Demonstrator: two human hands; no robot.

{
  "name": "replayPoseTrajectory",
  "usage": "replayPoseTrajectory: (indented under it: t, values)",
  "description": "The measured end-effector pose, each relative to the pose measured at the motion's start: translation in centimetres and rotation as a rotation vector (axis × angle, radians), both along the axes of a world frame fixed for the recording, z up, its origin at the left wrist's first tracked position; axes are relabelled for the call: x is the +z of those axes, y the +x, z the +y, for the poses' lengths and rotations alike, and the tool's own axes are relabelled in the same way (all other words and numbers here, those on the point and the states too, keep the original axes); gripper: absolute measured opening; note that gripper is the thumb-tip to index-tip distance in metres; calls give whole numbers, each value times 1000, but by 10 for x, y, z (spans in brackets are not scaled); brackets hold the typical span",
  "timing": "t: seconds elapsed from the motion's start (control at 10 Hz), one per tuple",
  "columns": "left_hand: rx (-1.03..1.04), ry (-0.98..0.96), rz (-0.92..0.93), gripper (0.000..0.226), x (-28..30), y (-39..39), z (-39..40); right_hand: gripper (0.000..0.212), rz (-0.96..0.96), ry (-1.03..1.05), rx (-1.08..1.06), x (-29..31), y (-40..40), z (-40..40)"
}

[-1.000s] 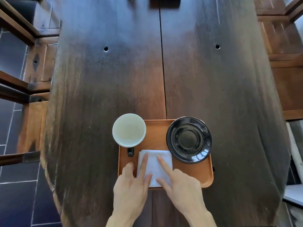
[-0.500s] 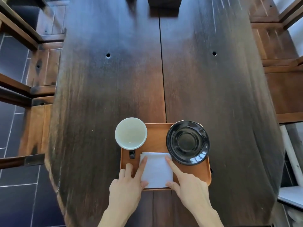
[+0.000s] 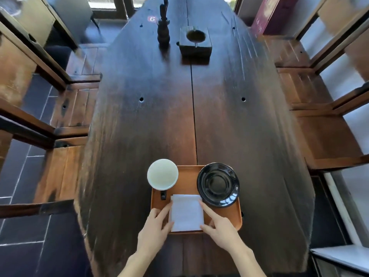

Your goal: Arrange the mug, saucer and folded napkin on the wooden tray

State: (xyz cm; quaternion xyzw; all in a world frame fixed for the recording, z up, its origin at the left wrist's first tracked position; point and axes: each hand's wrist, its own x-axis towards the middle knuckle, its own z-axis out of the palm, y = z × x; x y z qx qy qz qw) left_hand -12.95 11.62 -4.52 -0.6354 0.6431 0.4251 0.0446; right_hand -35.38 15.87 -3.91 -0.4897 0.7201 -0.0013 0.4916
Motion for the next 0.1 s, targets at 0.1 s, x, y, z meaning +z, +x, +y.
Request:
replayPoseTrajectory:
  t: [0.1]
  values:
    - [128, 51, 182, 45, 15, 6, -2, 61, -63, -30, -89, 15, -13, 4]
